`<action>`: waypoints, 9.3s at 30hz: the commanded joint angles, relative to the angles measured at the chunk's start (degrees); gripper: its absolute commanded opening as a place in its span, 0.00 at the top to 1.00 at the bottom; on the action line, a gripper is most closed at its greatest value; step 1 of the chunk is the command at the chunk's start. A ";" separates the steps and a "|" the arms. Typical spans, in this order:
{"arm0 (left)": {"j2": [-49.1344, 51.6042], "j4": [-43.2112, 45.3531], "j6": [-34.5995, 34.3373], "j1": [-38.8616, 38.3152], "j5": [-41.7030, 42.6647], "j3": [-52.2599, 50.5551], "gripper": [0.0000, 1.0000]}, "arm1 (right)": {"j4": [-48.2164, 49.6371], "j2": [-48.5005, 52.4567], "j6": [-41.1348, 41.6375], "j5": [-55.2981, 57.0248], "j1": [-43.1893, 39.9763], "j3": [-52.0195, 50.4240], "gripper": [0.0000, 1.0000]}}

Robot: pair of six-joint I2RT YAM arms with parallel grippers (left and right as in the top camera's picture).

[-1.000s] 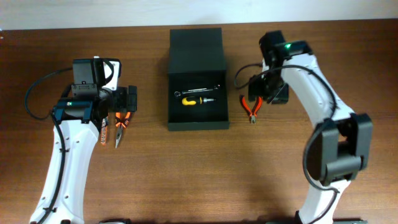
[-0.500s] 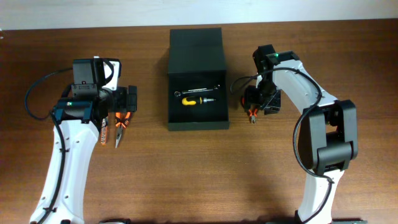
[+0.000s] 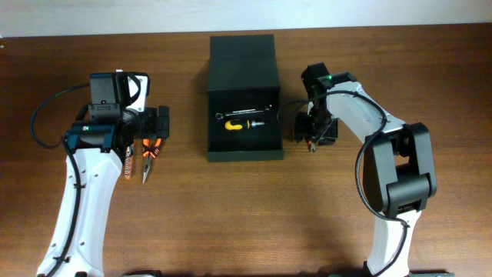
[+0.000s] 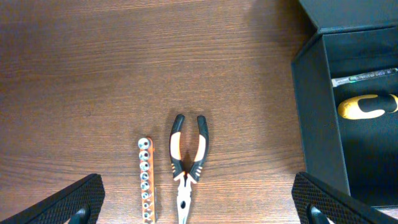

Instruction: Pack container

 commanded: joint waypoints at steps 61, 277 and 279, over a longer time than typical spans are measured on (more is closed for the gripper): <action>0.28 0.37 -0.74 -0.13 0.68 1.09 0.01 | 0.94 2.03 2.56 5.44 0.11 -0.76 0.92; 38.12 -15.12 -1.88 5.66 -0.90 12.66 0.16 | -38.16 1.49 -7.96 0.46 -20.11 58.14 0.07; 38.73 -15.23 -1.84 6.29 -0.42 12.66 0.16 | -38.16 1.49 -7.96 0.46 -20.11 58.14 0.07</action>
